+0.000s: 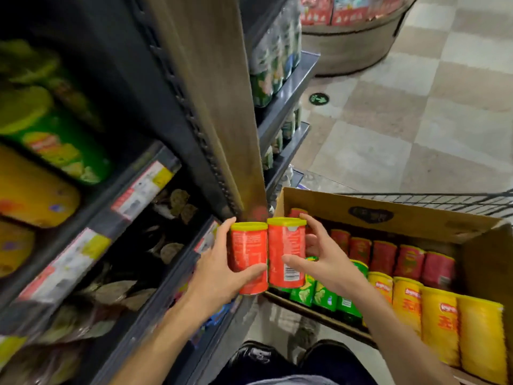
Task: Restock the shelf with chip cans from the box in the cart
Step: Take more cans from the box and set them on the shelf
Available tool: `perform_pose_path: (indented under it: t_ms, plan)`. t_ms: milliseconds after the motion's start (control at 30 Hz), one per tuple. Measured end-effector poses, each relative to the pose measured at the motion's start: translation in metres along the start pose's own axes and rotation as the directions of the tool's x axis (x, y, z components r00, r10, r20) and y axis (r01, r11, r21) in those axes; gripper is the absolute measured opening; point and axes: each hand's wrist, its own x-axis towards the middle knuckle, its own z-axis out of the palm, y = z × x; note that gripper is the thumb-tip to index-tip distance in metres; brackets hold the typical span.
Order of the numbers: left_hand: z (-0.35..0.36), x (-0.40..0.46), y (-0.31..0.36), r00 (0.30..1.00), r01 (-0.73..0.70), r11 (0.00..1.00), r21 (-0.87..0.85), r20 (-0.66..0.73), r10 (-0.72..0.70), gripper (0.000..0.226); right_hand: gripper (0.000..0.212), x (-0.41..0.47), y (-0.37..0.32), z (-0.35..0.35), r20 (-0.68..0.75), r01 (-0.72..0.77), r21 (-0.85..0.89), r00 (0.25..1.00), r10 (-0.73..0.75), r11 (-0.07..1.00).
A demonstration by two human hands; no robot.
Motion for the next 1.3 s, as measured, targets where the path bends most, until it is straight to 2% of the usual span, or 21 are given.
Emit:
perform_pose_path:
  t_ms: [133, 200, 400, 500, 600, 767, 900, 1033, 1167, 1300]
  plan:
    - [-0.048, -0.063, -0.020, 0.991, 0.059, 0.998, -0.023, -0.120, -0.061, 0.090, 0.090, -0.014, -0.032, 0.060, 0.115, 0.089, 0.042, 0.989, -0.093, 0.995]
    - [-0.070, -0.092, -0.030, 0.978, 0.074, 0.997, 0.000, -0.194, -0.072, 0.097, 0.090, -0.020, -0.044, 0.090, 0.168, 0.125, 0.052, 0.977, -0.132, 0.991]
    - [-0.137, -0.177, -0.048, 0.909, 0.070, 0.996, -0.049, -0.409, -0.084, 0.098, 0.092, -0.041, -0.100, 0.170, 0.353, 0.250, 0.055, 0.901, -0.253, 0.967]
    - [-0.162, -0.224, -0.055, 0.848, 0.081, 0.996, -0.047, -0.522, -0.093, 0.098, 0.094, -0.055, -0.128, 0.209, 0.442, 0.328, 0.060, 0.838, -0.320, 0.943]
    - [-0.181, -0.270, -0.058, 0.773, 0.068, 0.997, -0.019, -0.632, -0.065, 0.097, 0.085, -0.069, -0.155, 0.244, 0.522, 0.423, 0.076, 0.755, -0.398, 0.903]
    - [-0.209, -0.327, -0.064, 0.613, 0.051, 0.999, 0.018, -0.790, -0.017, 0.092, 0.094, -0.097, -0.203, 0.293, 0.609, 0.563, 0.072, 0.629, -0.483, 0.823]
    - [-0.232, -0.345, -0.075, 0.512, 0.065, 0.997, 0.033, -0.859, -0.005, 0.097, 0.095, -0.100, -0.231, 0.334, 0.624, 0.665, 0.036, 0.569, -0.536, 0.746]
    - [-0.253, -0.342, -0.089, 0.455, 0.090, 0.996, 0.020, -0.890, -0.023, 0.094, 0.093, -0.095, -0.244, 0.370, 0.602, 0.710, 0.042, 0.543, -0.585, 0.703]
    - [-0.268, -0.327, -0.107, 0.433, 0.129, 0.992, 0.010, -0.900, -0.047, 0.091, 0.099, -0.083, -0.243, 0.392, 0.571, 0.710, 0.018, 0.571, -0.590, 0.704]
    - [-0.270, -0.315, -0.121, 0.444, 0.095, 0.994, 0.044, -0.896, -0.003, 0.088, 0.096, -0.074, -0.236, 0.401, 0.528, 0.713, 0.017, 0.589, -0.612, 0.701]
